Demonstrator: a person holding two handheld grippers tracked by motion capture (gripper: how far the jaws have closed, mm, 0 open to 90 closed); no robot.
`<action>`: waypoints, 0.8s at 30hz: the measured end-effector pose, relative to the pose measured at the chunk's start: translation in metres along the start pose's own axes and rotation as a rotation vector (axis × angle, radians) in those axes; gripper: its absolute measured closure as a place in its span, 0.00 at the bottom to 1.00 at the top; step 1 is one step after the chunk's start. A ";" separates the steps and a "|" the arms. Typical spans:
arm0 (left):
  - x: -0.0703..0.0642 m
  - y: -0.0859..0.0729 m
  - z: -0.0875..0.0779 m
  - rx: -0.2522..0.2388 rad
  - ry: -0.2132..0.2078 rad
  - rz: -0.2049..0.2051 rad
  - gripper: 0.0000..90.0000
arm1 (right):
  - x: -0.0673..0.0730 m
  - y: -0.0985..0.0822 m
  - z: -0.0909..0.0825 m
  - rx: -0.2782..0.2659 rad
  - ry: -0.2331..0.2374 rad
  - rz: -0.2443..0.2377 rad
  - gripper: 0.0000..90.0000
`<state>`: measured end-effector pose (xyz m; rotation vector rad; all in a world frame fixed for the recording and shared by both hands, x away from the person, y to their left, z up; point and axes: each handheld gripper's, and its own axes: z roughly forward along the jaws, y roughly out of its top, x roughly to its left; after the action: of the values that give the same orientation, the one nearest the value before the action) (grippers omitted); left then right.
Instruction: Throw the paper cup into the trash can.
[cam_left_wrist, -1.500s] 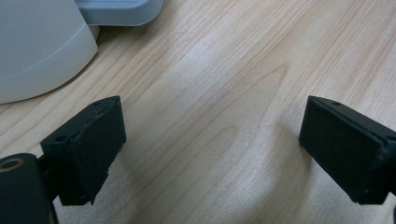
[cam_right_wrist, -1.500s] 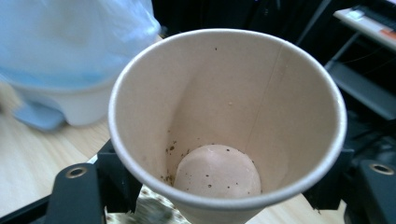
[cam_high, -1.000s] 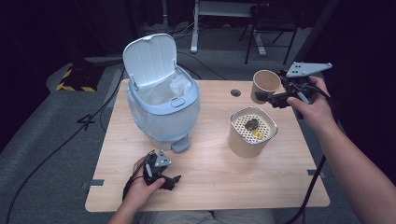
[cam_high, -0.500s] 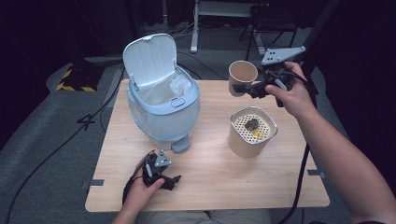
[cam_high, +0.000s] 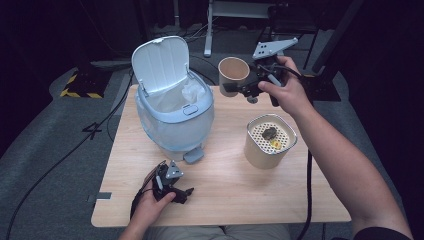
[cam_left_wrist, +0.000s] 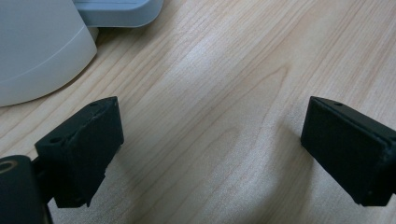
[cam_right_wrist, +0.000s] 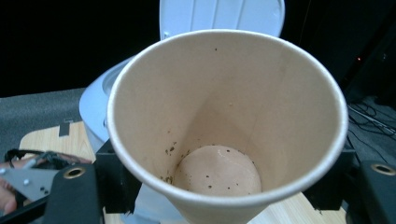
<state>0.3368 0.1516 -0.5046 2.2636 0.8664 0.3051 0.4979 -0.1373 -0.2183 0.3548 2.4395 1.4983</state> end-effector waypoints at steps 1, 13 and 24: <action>0.000 0.000 0.000 0.001 0.000 0.001 0.07 | 0.001 0.002 0.003 -0.006 0.004 0.000 0.30; 0.001 0.001 0.001 0.002 0.003 0.006 0.06 | 0.012 0.018 0.044 -0.039 0.051 0.016 0.30; 0.001 0.001 0.000 0.005 0.003 0.008 0.06 | 0.020 0.028 0.085 -0.070 0.068 0.047 0.29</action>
<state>0.3380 0.1514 -0.5044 2.2725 0.8615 0.3106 0.5099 -0.0473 -0.2327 0.3555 2.4387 1.6359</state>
